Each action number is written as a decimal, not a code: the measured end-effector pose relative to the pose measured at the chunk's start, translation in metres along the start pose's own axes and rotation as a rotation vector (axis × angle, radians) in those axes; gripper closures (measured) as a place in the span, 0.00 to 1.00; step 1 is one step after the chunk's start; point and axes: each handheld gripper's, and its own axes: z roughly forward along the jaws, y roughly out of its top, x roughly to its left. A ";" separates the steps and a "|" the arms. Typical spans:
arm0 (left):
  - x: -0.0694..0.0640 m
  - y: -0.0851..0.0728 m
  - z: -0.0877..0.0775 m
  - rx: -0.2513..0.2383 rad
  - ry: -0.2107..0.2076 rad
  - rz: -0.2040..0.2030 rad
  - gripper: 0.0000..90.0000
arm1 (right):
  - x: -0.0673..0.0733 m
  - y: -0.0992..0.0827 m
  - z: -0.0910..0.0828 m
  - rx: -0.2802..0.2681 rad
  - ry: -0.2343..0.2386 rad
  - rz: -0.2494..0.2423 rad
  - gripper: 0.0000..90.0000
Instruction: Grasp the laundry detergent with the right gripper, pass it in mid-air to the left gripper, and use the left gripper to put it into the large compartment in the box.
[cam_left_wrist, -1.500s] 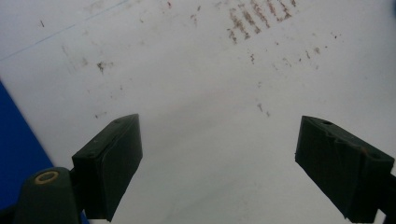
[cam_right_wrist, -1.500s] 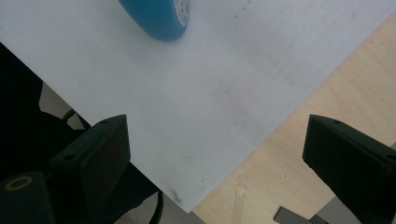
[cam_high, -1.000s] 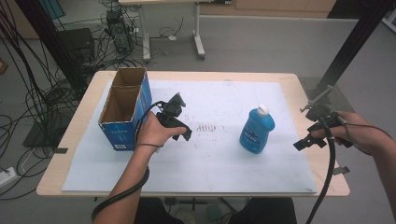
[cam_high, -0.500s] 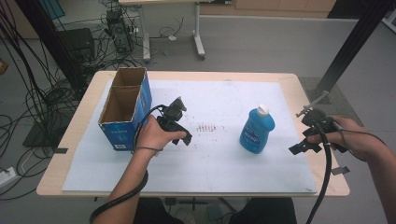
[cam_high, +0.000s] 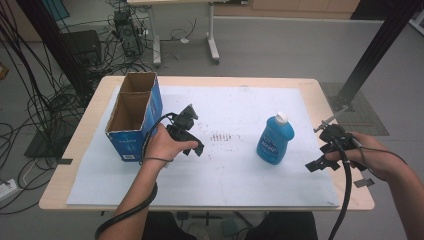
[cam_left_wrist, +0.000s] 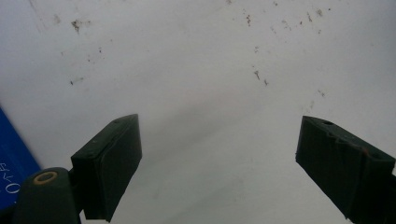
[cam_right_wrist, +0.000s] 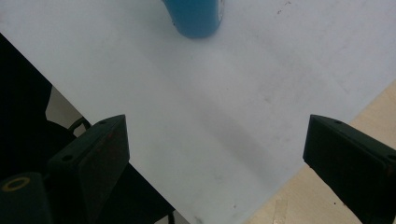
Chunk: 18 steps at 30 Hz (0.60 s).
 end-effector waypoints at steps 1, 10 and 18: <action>0.000 0.000 0.000 0.000 -0.001 0.002 0.16 | 0.000 0.000 0.001 -0.001 0.003 0.004 0.08; 0.003 -0.002 -0.001 -0.001 -0.002 -0.002 0.16 | 0.002 -0.005 0.009 -0.009 0.015 0.010 0.08; 0.003 -0.002 0.000 0.000 -0.003 -0.001 0.16 | 0.004 -0.008 0.018 -0.016 0.017 0.011 0.08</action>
